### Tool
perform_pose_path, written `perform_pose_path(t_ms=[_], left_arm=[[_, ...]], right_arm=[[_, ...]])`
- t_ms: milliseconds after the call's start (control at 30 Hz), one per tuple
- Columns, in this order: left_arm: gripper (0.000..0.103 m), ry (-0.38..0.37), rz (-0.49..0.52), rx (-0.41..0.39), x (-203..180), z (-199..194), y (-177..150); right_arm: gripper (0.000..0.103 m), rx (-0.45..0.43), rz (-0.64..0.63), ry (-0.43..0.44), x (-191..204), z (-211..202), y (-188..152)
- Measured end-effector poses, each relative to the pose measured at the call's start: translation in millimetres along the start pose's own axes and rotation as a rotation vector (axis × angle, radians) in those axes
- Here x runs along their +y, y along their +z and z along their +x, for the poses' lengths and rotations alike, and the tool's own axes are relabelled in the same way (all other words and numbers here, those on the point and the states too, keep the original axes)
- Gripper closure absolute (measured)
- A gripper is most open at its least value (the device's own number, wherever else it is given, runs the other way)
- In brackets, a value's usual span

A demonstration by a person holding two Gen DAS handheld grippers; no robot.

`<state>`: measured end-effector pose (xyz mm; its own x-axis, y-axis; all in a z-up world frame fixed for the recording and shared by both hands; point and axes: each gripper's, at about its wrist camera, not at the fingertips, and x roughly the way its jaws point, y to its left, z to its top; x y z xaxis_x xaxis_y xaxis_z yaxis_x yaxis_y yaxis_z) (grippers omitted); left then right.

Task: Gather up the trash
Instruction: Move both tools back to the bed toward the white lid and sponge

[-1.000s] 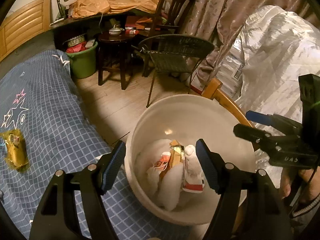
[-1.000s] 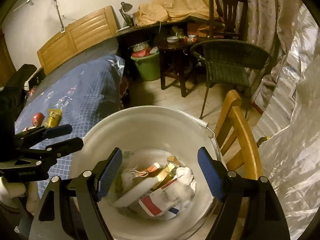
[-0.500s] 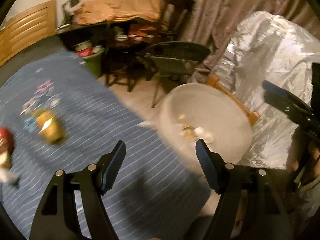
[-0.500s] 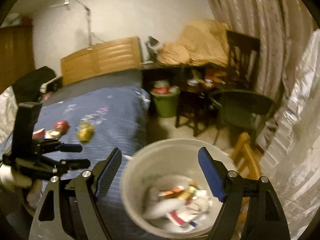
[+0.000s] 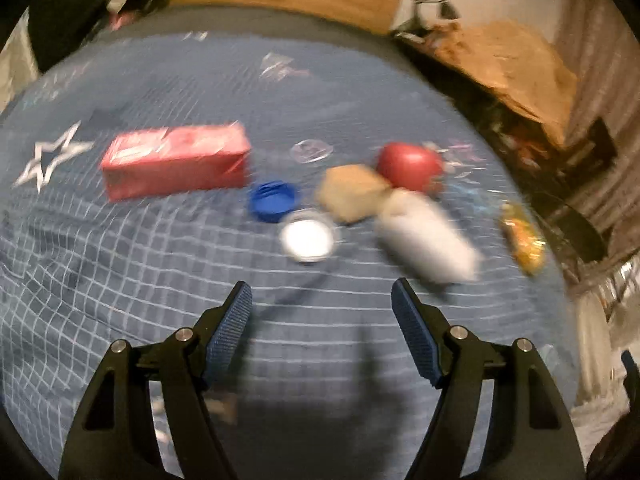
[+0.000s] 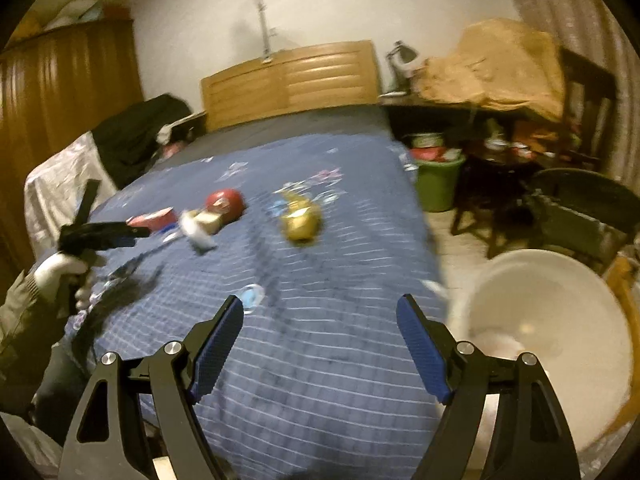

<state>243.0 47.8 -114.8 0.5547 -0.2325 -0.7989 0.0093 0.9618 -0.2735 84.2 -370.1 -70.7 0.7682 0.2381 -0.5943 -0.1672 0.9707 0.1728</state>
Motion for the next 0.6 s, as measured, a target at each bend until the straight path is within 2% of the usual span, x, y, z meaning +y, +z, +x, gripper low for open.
perform_pose_path(t_ms=[133,333,433,567,600], left_arm=[[0.034,0.012,-0.003,0.035,0.8,24.6,7.8],[0.034,0.075,-0.031,0.013,-6.8,50.0,29.2],[0.035,0.119,0.007,-0.001,-10.4,55.1,32.2],[0.064,0.124,0.024,-0.017,-8.8,55.9,29.1],[0.064,0.105,0.020,-0.020,-6.4,51.9,27.7]], right_arm=[[0.023,0.032,-0.019,0.040,29.2,25.1,2.4],[0.023,0.061,-0.032,0.070,51.5,49.7,8.3],[0.023,0.077,-0.047,0.081,60.4,64.9,13.0],[0.023,0.088,-0.078,0.113,79.6,88.8,22.6],[0.023,0.093,-0.090,0.121,84.8,94.8,25.7]])
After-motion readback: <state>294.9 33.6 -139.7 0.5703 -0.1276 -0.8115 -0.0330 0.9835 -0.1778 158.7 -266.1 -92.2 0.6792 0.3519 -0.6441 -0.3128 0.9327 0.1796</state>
